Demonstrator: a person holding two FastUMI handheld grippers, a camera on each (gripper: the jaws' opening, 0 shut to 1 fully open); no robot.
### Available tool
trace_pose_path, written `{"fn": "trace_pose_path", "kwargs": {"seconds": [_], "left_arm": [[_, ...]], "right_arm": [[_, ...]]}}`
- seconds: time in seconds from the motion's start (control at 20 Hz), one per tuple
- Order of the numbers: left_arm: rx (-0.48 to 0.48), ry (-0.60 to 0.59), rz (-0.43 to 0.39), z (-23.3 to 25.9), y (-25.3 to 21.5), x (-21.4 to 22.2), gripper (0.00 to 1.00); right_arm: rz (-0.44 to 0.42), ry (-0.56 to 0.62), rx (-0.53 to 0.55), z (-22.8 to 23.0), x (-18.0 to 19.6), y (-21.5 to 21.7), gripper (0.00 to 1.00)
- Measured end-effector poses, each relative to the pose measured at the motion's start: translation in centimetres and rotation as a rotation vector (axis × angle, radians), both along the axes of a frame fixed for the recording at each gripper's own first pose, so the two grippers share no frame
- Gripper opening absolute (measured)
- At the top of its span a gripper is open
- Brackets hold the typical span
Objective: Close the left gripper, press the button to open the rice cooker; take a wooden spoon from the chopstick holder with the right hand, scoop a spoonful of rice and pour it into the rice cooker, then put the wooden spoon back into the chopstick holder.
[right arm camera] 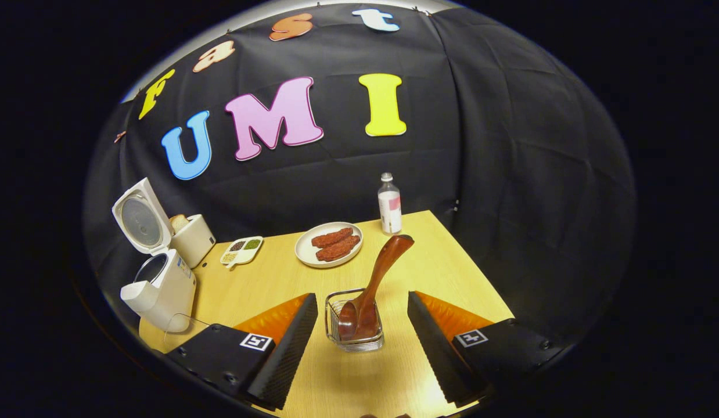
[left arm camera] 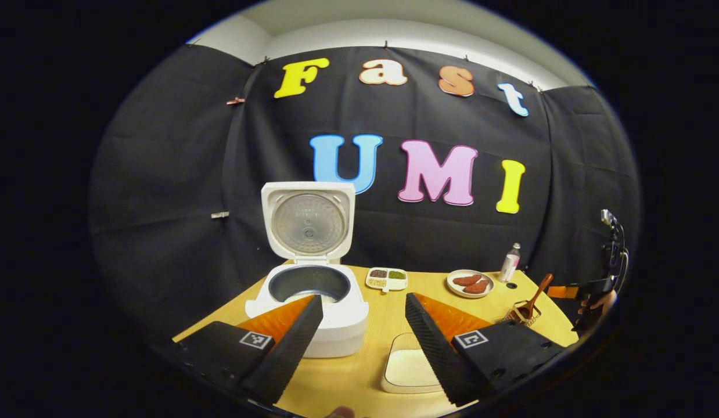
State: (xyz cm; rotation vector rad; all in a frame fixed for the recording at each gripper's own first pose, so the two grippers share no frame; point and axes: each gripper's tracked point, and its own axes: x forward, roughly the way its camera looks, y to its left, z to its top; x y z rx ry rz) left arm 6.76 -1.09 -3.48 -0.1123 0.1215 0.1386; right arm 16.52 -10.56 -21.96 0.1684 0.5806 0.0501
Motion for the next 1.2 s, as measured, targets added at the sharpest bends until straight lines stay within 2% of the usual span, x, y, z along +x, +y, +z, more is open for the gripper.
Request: {"fn": "trace_pose_path", "kwargs": {"seconds": [0.15, 0.3, 0.4, 0.6, 0.7, 0.75, 0.85, 0.9, 0.95, 1.05, 1.1, 1.2], "left_arm": [[-0.027, 0.022, 0.052, -0.7, -0.6, -0.1, 0.98], [0.015, 0.063, 0.093, -1.7, -0.5, -0.6, 0.99], [0.026, 0.094, 0.122, -2.4, -0.5, -1.1, 0.98], [0.018, 0.127, 0.131, -3.5, -1.4, -1.6, 0.98], [0.031, 0.146, 0.134, -4.0, -1.7, -1.8, 0.98], [0.041, 0.159, 0.141, -4.3, -1.7, -1.9, 0.98], [0.049, 0.179, 0.148, -4.7, -1.9, -2.0, 0.98], [0.047, 0.184, 0.148, -4.9, -2.1, -2.2, 0.98], [0.044, 0.185, 0.145, -5.0, -2.4, -2.3, 0.98], [0.044, 0.192, 0.134, -5.5, -2.7, -2.6, 0.98], [0.043, 0.205, 0.129, -6.3, -2.9, -2.8, 0.98], [0.035, 0.227, 0.123, -7.3, -3.2, -3.0, 0.98]], "right_arm": [[-0.018, 0.078, 0.047, -2.8, 2.3, -1.0, 0.98], [-0.049, 0.155, 0.118, -5.3, 4.3, -0.8, 0.99], [-0.055, 0.177, 0.147, -6.6, 5.9, -0.5, 0.99], [-0.073, 0.179, 0.158, -8.0, 9.1, -0.3, 0.97], [-0.090, 0.183, 0.181, -8.4, 10.2, -0.3, 0.90], [-0.097, 0.204, 0.202, -8.9, 10.3, -0.1, 0.74], [-0.092, 0.265, 0.239, -10.3, 9.6, 1.0, 0.70], [-0.108, 0.277, 0.217, -10.8, 9.5, 0.6, 0.61], [-0.100, 0.266, 0.219, -10.2, 9.6, 0.7, 0.41], [-0.122, 0.231, 0.188, -9.4, 10.1, 0.4, 0.37], [-0.118, 0.231, 0.185, -9.1, 9.7, 0.5, 0.24], [-0.099, 0.248, 0.193, -8.6, 8.7, 1.1, 0.23]]}}
